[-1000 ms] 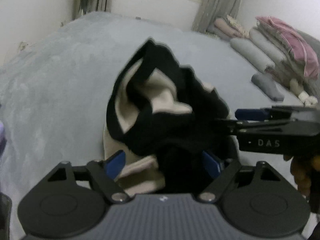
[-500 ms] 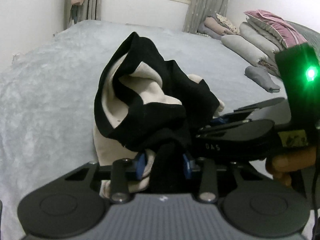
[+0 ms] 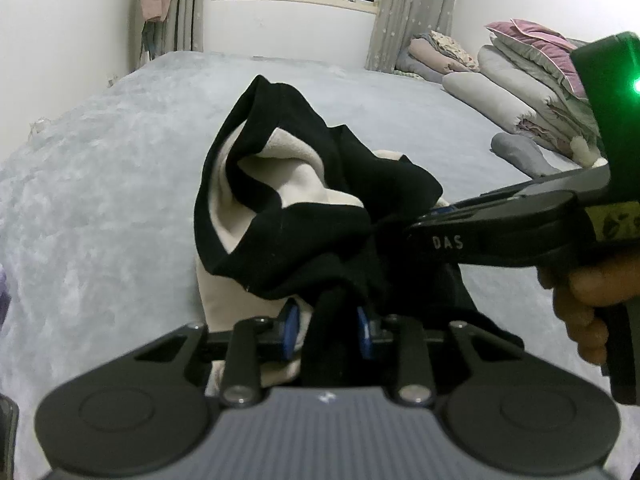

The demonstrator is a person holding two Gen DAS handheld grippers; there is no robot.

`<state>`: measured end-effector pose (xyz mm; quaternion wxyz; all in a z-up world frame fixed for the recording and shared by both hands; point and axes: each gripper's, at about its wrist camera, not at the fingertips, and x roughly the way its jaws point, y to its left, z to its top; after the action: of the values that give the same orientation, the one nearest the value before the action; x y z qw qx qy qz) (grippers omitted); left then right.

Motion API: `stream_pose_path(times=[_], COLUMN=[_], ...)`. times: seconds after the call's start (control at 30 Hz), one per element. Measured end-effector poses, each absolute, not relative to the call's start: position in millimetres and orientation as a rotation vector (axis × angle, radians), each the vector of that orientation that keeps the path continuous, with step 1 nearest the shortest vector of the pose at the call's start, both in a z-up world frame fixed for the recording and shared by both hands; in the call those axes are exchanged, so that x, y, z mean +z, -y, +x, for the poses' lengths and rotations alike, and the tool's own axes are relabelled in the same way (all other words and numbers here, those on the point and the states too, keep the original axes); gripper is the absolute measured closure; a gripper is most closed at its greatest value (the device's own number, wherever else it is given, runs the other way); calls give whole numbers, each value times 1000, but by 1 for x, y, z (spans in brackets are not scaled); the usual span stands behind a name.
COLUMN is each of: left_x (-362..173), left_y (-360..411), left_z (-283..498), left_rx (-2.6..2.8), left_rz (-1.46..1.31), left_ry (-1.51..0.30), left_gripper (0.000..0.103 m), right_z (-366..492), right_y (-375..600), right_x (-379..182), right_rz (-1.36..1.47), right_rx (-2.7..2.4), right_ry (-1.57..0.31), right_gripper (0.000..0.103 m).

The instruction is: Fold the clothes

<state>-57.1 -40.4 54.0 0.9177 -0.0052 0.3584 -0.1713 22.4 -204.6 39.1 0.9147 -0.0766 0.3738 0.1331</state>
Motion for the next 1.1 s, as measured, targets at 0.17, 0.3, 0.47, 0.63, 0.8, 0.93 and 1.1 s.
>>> stream_pose_path(times=[0.17,0.3,0.47,0.63,0.8,0.93,1.1], left_x=[53,52,52,61,79,95,106], left_y=[40,40,40,37,29,15,6], left_z=[-57,-56,-54,-54,-49,-37,-22], left_rx=[-338,-328,-312,-259,-149,-41,-15], left_rz=[-20,-6,3,-2,2,23,-12], left_ry=[-736,-730,-716,-672,-632,-589,-584], left_gripper=[77,76,78,85,86,87,87], right_z=[20,23,23,13,-3,-20,-36], right_y=[199,197,202,210,211,213,229], right_x=[36,29,33,53,74,97,116], right_rz=[-208,-216,-165,-109,-155,-209,-199], right_rx=[295,291,274,293,293,247,201], right_ry=[-780,-804,-777,-686,-622,-556,-487], right_gripper=[89,88,88,90,91,91,91])
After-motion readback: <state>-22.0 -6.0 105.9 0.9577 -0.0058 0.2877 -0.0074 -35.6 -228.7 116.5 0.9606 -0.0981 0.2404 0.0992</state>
